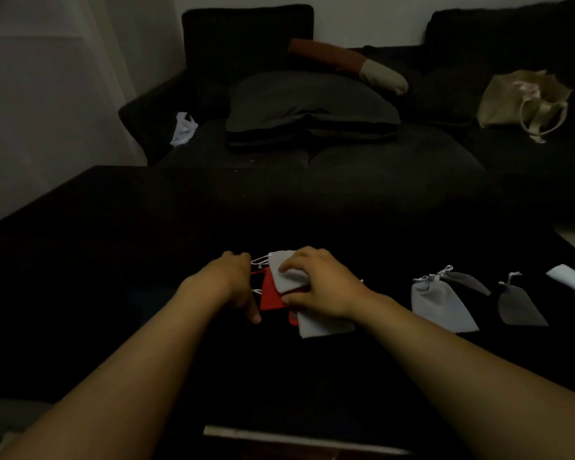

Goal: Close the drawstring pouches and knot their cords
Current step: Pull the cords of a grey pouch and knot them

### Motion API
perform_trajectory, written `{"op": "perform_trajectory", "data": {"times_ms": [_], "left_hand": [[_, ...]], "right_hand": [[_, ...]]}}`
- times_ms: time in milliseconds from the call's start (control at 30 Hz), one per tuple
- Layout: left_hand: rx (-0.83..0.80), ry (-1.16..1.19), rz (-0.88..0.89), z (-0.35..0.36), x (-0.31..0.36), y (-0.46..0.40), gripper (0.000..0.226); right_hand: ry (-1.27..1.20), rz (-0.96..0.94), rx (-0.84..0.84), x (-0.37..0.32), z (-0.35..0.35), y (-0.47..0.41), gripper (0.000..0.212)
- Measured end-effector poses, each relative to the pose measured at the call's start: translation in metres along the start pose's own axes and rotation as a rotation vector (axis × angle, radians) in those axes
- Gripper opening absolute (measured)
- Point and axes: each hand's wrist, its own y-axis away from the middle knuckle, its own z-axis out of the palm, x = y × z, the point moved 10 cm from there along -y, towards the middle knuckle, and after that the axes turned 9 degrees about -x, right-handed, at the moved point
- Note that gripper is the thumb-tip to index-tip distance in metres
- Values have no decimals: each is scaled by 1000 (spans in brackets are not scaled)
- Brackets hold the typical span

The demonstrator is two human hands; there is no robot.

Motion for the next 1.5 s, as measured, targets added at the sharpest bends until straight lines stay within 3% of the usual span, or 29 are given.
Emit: {"op": "perform_trajectory", "data": {"times_ms": [100,267,367,433,533,600,833,1033,1300,1500], "left_hand": [[7,47,15,7,-7,-2,82],[-15,93,69,4,-19,2,49],[110,244,225,-25,-15,16,24],[196,363,374,-41,-1,29,19],[297,381,529,-50,31,44,16],[368,360,574,-54,51,52,10],[471,420,660,-65,99,66,38],[361,450,680,-65,113,63,15],[209,608,827,-64,138,65,19],[161,719,836,-63,137,60,21]], "right_hand": [[20,89,18,6,6,-4,48],[46,83,67,5,9,-7,44],[8,35,112,-1,-3,-3,40],[-193,-48,177,-11,-23,1,34],[-571,-128,68,-26,-39,8,36],[-655,-149,50,-29,-48,20,31],[-601,-28,224,16,-82,60,9],[-668,-21,298,38,-106,89,16],[-772,43,350,71,-115,118,20],[-895,81,361,90,-115,128,27]]}}
